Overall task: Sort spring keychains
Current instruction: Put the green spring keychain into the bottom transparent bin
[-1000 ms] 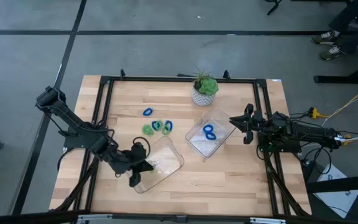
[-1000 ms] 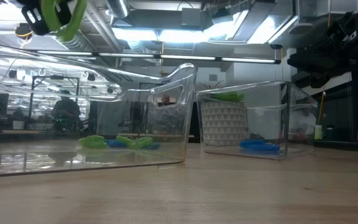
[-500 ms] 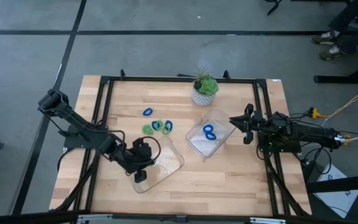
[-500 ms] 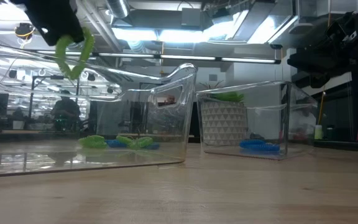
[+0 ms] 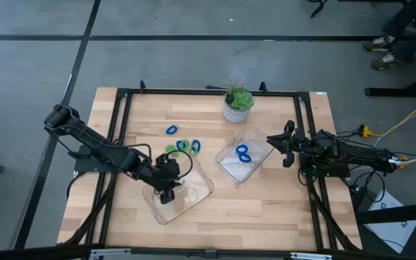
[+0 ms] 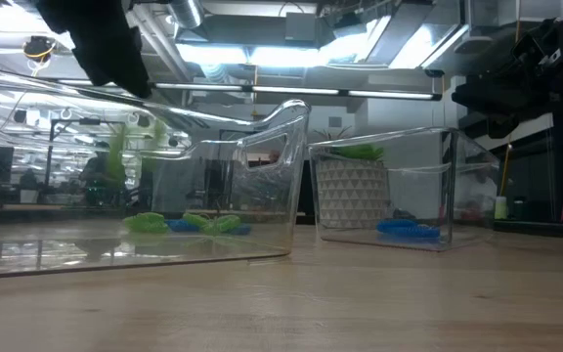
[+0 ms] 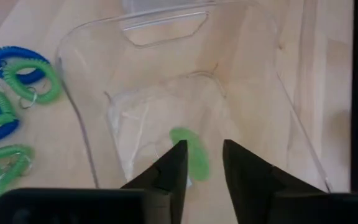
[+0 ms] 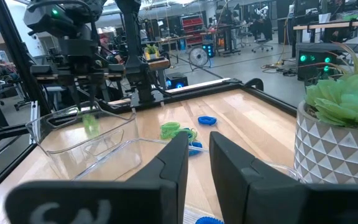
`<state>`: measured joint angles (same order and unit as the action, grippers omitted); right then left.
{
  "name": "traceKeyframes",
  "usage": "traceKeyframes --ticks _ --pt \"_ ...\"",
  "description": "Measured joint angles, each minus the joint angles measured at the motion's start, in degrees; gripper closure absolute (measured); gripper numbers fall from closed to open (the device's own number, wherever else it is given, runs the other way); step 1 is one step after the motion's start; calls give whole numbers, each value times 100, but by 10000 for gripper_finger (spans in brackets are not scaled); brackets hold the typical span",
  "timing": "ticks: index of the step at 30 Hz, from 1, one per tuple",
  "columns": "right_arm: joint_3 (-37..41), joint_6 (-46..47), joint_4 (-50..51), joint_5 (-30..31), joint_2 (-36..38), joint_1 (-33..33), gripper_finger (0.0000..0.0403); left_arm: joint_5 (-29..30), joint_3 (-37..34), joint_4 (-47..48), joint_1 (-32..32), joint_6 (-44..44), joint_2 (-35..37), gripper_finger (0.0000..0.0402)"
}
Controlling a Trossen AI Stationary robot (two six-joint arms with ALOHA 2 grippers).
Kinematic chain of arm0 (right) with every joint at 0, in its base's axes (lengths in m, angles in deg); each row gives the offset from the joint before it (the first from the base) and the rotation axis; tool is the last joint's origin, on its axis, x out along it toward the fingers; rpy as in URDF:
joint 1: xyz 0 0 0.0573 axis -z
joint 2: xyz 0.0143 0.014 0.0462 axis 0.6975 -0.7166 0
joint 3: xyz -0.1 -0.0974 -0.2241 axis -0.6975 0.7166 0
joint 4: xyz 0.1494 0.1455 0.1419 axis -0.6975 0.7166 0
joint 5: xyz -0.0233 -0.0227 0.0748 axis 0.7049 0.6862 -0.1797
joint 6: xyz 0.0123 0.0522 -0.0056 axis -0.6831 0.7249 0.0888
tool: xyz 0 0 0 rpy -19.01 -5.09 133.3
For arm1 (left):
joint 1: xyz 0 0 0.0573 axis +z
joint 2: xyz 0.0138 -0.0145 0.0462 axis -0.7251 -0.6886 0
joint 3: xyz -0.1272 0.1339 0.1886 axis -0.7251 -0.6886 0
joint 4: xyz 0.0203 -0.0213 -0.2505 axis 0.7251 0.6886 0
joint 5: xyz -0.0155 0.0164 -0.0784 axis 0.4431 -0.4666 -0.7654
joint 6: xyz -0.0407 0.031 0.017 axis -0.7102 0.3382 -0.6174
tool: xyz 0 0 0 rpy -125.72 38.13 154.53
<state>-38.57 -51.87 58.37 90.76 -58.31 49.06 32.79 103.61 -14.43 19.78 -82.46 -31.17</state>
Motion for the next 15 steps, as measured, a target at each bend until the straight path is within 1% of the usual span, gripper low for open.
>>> traceKeyframes --ticks 4,8,11,15 --pt "-1 0 0 0 1 -1 336 -111 0 -3 29 -71 0 268" --pt "-1 0 0 0 0 -2 336 -115 0 -7 31 123 0 237" --pt "-1 0 0 0 2 -1 336 -107 0 -12 38 210 0 222" --pt "-1 0 0 0 0 -2 336 -108 0 -11 174 227 2 213"
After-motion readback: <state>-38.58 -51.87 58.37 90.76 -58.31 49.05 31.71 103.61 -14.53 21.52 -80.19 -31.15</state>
